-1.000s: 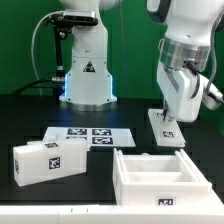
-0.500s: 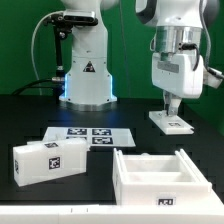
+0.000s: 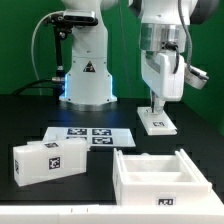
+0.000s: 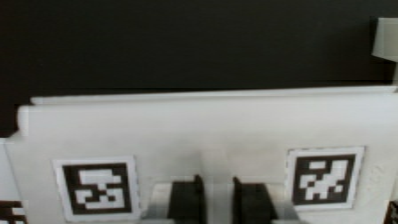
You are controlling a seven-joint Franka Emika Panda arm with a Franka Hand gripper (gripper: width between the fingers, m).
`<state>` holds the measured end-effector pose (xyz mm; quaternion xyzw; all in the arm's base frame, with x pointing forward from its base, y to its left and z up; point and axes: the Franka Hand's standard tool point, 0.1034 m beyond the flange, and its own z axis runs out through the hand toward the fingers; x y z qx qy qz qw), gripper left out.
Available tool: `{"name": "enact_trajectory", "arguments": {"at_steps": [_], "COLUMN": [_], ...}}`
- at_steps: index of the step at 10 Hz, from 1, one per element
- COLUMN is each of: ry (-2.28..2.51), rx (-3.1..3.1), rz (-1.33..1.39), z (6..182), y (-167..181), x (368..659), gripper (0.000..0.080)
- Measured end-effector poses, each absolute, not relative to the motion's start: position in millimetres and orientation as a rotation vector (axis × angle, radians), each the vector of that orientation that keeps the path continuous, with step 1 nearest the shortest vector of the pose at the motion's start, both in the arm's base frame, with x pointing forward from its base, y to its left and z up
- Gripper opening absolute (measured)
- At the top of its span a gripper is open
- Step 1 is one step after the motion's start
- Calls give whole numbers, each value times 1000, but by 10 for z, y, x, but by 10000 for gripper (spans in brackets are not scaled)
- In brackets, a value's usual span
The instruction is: Assemble cabinet
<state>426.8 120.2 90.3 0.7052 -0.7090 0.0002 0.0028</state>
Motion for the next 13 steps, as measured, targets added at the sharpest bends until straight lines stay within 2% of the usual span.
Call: {"name": "enact_trajectory", "arguments": {"at_steps": [4,7,12,13], "ry": [-2169,-2077,-2076,-2089], "rx": [2217,2166,2162,2088], "rz": [-30,-53,-56,-121], "z": [826,692,680,731], "y": [1126,1028,1033,1053], "x": [4289,4497,4486,4447], "gripper": [64,64,64,64]}}
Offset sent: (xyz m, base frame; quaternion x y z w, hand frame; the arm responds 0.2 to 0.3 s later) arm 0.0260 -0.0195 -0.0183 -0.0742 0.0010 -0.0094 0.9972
